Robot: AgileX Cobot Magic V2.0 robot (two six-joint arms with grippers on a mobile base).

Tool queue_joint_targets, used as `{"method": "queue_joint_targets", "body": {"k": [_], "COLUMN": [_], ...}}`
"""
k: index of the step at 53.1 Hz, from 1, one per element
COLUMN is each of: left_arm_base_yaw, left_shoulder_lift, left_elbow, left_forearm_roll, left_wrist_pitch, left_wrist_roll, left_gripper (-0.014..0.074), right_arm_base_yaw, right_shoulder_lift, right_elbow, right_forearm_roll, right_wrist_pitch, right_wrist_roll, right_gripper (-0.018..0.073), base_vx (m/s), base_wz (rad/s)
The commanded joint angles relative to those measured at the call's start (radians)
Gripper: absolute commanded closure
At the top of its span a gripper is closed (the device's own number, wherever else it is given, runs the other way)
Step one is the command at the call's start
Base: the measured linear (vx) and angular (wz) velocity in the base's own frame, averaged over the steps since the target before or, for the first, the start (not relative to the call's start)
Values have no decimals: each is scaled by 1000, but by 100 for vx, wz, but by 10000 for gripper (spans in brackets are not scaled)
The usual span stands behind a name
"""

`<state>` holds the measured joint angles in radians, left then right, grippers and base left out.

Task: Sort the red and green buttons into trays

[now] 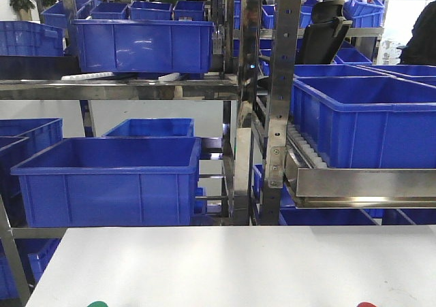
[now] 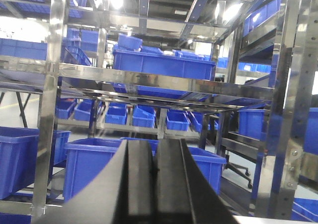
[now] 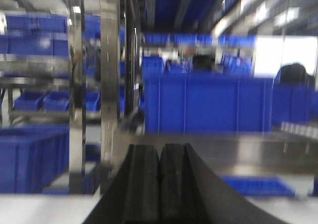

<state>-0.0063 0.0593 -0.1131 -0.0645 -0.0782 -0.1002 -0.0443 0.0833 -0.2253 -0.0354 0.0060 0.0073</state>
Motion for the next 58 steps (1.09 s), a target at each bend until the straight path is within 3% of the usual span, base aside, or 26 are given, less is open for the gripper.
{"method": "queue_joint_targets", "body": {"k": [1, 10, 15, 21, 32, 38, 45, 58], "left_arm_base_yaw": [0, 0, 0, 0, 0, 0, 0, 0], "left_shoulder_lift": [141, 515, 684, 835, 951, 960, 961, 962], "left_elbow": [-142, -379, -497, -591, -642, -642, -642, -642], "left_forearm_roll": [18, 82, 141, 146, 145, 145, 146, 145], "left_wrist_pitch": [-46, -49, -62, -123, -171, -164, -162, -142], "left_wrist_roll": [-14, -14, -14, -14, -26, -23, -23, -24], "left_gripper": [602, 602, 602, 602, 598, 561, 469, 172], "right_arm_base_yaw": [-5, -5, -5, -5, -5, -5, -5, -5], "right_shoulder_lift": [150, 477, 632, 761, 874, 876, 876, 883], "right_elbow": [-161, -405, -482, -536, -538, -538, -538, -537], "right_forearm_roll": [-11, -11, -11, -3, -2, -2, 1, 1], "right_wrist_pitch": [-97, -144, -178, -172, -167, -165, -137, -128], "right_wrist_roll": [-47, -59, -59, -55, -48, -47, -36, -1], "right_gripper": [569, 569, 569, 569, 558, 509, 376, -62], "base_vx": [0, 0, 0, 0, 0, 0, 0, 0], "base_wz": [0, 0, 0, 0, 0, 0, 0, 0]}}
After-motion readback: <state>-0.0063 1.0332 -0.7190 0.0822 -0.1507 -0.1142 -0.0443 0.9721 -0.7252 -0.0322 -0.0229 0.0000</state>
